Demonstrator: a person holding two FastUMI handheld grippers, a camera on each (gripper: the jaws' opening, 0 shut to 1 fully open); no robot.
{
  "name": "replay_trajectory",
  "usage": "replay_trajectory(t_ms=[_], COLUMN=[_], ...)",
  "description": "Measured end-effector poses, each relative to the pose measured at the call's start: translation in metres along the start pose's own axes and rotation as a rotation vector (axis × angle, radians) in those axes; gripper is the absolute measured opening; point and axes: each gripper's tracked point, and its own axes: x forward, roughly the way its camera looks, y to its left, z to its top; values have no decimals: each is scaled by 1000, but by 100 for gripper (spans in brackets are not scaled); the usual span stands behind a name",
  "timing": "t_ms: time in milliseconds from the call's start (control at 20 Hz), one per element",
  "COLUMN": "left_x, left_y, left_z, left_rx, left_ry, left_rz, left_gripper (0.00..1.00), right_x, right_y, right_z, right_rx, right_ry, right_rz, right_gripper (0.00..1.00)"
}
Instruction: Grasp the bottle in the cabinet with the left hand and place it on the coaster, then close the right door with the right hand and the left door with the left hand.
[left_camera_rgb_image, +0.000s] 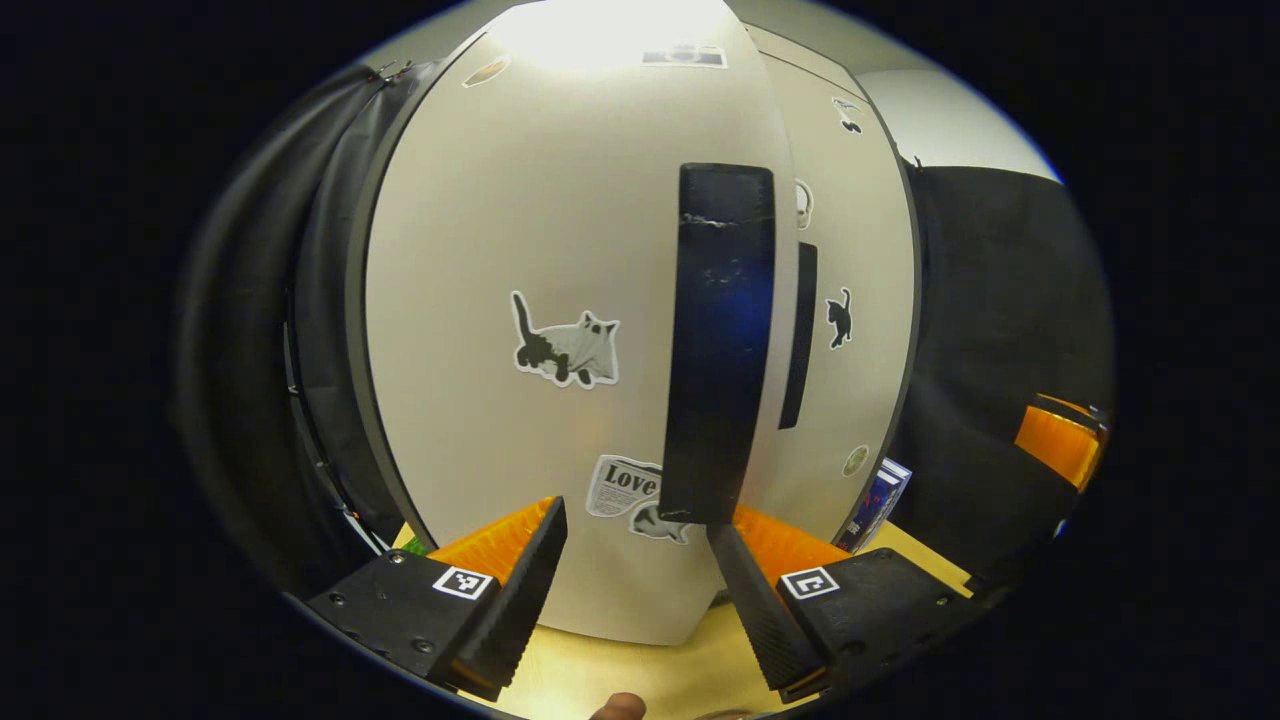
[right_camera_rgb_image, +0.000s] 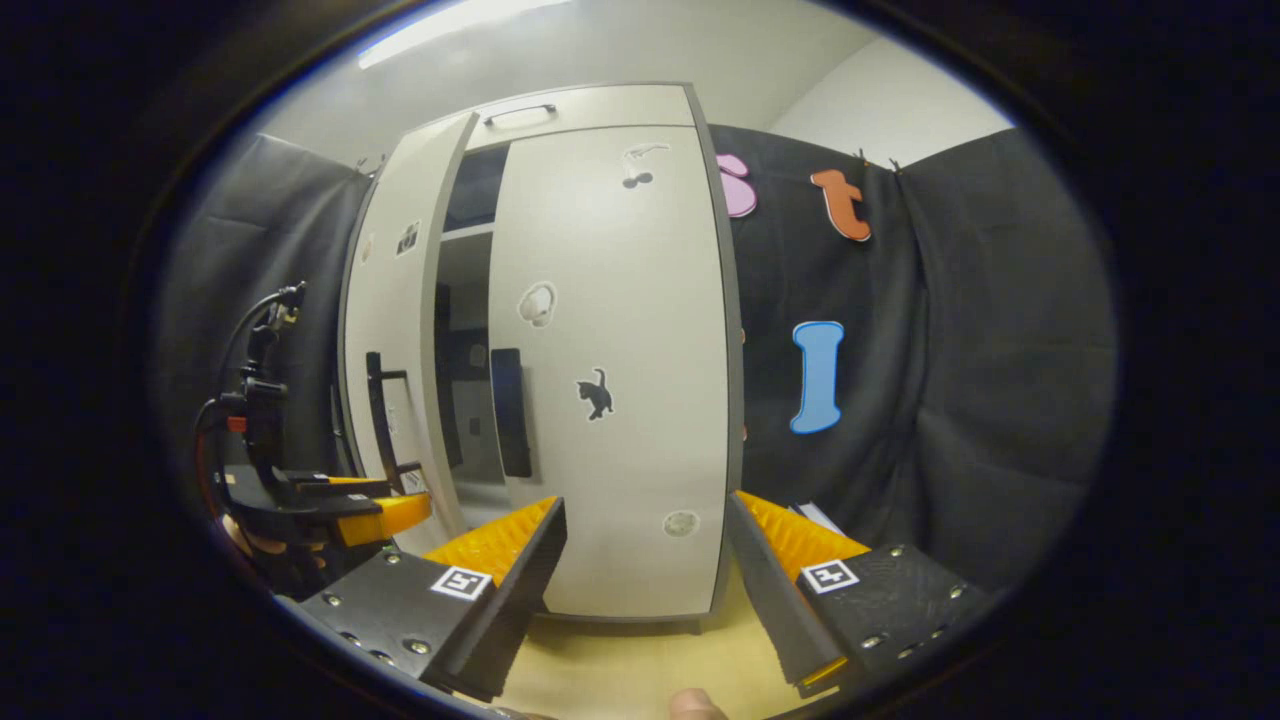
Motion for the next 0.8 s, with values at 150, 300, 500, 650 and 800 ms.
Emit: replay_trajectory(t_ms=[150, 300, 500, 650, 800], left_x=[1, 0, -20, -47, -83], left_y=[-12, -15, -16, -28, -40], left_z=[-1, -3, 5, 41, 88], left_rx=[-11, -12, -48, -35, -1], left_ry=[1, 10, -2, -66, -150], left_rz=[-4, 28, 99, 125, 155], left_gripper=[90, 90, 90, 90, 89], right_x=[0, -3, -6, -10, -16], right_y=[-3, -9, -15, -23, -28], right_z=[4, 10, 22, 46, 69], right_rx=[2, -7, -14, 0, 39], right_ry=[-10, -21, -18, -35, -53], right_rz=[5, 8, 29, 27, 25], right_gripper=[97, 97, 97, 97, 93])
